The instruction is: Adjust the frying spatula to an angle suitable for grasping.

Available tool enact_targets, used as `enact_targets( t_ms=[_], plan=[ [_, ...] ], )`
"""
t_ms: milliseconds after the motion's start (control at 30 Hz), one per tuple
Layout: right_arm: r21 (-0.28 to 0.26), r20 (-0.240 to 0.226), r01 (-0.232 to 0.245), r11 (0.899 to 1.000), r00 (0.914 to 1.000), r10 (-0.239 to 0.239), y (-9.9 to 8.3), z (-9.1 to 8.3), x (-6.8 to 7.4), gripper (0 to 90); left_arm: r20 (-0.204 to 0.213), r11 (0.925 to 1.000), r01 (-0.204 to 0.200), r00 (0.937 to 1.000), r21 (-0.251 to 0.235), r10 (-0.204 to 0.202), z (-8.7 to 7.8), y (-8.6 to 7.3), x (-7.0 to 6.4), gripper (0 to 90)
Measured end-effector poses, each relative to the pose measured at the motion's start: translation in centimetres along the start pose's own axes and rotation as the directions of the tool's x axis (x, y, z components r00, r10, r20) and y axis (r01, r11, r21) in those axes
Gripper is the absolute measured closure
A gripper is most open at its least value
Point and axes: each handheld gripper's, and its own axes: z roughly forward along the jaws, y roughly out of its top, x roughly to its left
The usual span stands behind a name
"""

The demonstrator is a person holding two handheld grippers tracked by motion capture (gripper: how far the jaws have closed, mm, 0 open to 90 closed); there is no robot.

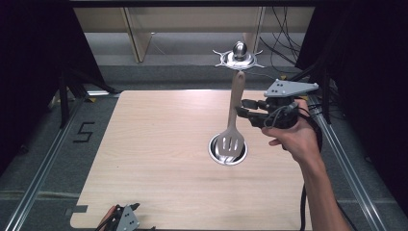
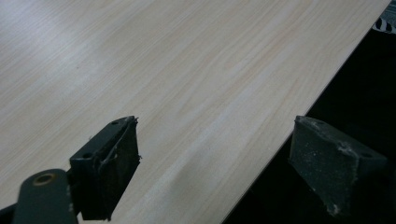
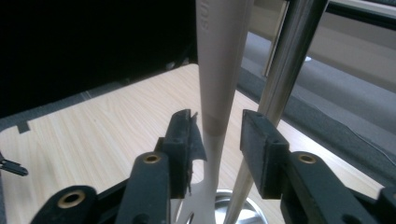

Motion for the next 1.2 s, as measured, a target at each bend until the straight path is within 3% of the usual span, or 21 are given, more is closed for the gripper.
enact_targets(
  t_ms=[100, 200, 300, 333, 433, 500, 567, 667, 733, 800, 833, 933, 967, 1000, 1033, 1100, 1133, 1200],
  plan=[
    [-0.023, 0.014, 0.009, 1.000, 0.9999, -0.009, -0.5, -0.6, 0.1, 62.1, -0.001, 1.0000, -0.001, 1.0000, 0.001, 0.001, 0.0, 0.0, 0.0, 15.0],
    [-0.022, 0.007, 0.006, 1.000, 1.0000, -0.006, -1.3, -1.0, 0.2, 59.5, -0.001, 1.0000, 0.000, 1.0000, 0.001, 0.000, 0.0, 0.0, 0.0, 15.0],
    [-0.017, 0.033, 0.011, 1.000, 0.9994, -0.011, -2.2, -1.3, 0.1, 56.7, 0.000, 1.0000, -0.002, 1.0000, -0.002, 0.002, 0.0, 0.0, 0.0, 15.0],
    [-0.017, 0.030, 0.008, 1.000, 0.9995, -0.008, -2.6, -1.3, 0.1, 56.1, 0.008, 0.9997, -0.023, 0.9997, 0.009, 0.022, 0.0, 0.0, 0.1, 15.0],
    [-0.022, 0.054, 0.015, 1.000, 0.9985, -0.014, -3.7, -1.5, 0.2, 53.9, 0.002, 0.9998, -0.016, 0.9999, 0.009, 0.016, 0.0, 0.0, 0.1, 15.0],
    [-0.016, 0.044, 0.013, 1.000, 0.9990, -0.013, -4.5, -1.7, 0.1, 53.8, -0.003, 1.0000, -0.004, 1.0000, 0.002, 0.004, 0.0, 0.0, 0.1, 15.0],
    [-0.008, 0.045, -0.016, 1.000, 0.9989, 0.016, -5.5, -1.8, 0.1, 53.4, 0.001, 1.0000, 0.000, 1.0000, -0.004, 0.000, 0.1, 0.0, 0.1, 15.0],
    [-0.017, 0.052, -0.009, 1.000, 0.9986, 0.009, -6.7, -1.7, -0.3, 52.9, -0.004, 1.0000, -0.003, 1.0000, 0.000, 0.003, 0.0, 0.0, 0.1, 15.0],
    [-0.012, 0.054, -0.038, 0.999, 0.9978, 0.039, -7.3, -1.7, -0.4, 52.6, -0.003, 1.0000, -0.004, 1.0000, 0.000, 0.004, 0.0, 0.1, 0.1, 15.0],
    [0.011, 0.055, -0.050, 0.999, 0.9973, 0.049, -7.7, -1.5, -0.5, 52.0, -0.002, 1.0000, 0.001, 1.0000, -0.006, -0.001, 0.0, 0.0, 0.0, 15.0],
    [0.003, 0.062, -0.063, 0.998, 0.9961, 0.063, -7.9, -1.4, -0.5, 51.7, 0.006, 0.9997, -0.023, 0.9997, 0.002, 0.023, -0.1, 0.1, 0.1, 15.0],
    [0.014, 0.062, -0.039, 0.999, 0.9974, 0.038, -8.2, -1.4, -0.7, 50.3, 0.006, 0.9998, -0.022, 0.9997, 0.000, 0.022, -0.1, 0.1, 0.1, 15.0],
    [0.025, 0.054, -0.067, 0.997, 0.9964, 0.065, -8.3, -1.4, -0.5, 50.1, 0.008, 0.9998, -0.019, 0.9998, 0.000, 0.019, -0.1, 0.1, 0.1, 15.0],
    [0.024, 0.060, -0.035, 0.999, 0.9976, 0.033, -8.3, -1.4, -0.8, 49.9, 0.005, 0.9997, -0.024, 0.9997, 0.005, 0.024, -0.1, 0.1, 0.1, 15.0],
    [0.016, 0.066, -0.055, 0.998, 0.9963, 0.054, -8.5, -1.3, -0.6, 49.6, -0.001, 0.9999, 0.003, 1.0000, -0.010, -0.003, 0.0, 0.1, -0.1, 15.0],
    [0.029, 0.064, -0.045, 0.999, 0.9970, 0.043, -8.7, -1.4, -0.8, 49.3, 0.008, 0.9998, -0.020, 0.9998, -0.002, 0.020, -0.1, 0.1, 0.0, 15.0],
    [0.029, 0.066, -0.063, 0.998, 0.9959, 0.061, -8.9, -1.2, -0.7, 49.1, 0.011, 0.9998, -0.018, 0.9998, 0.000, 0.018, -0.1, 0.1, 0.0, 15.0],
    [0.022, 0.071, -0.047, 0.999, 0.9965, 0.045, -9.0, -1.1, -0.8, 48.7, 0.010, 0.9998, -0.018, 0.9998, -0.002, 0.018, -0.1, 0.1, 0.0, 15.0]
  ],
)
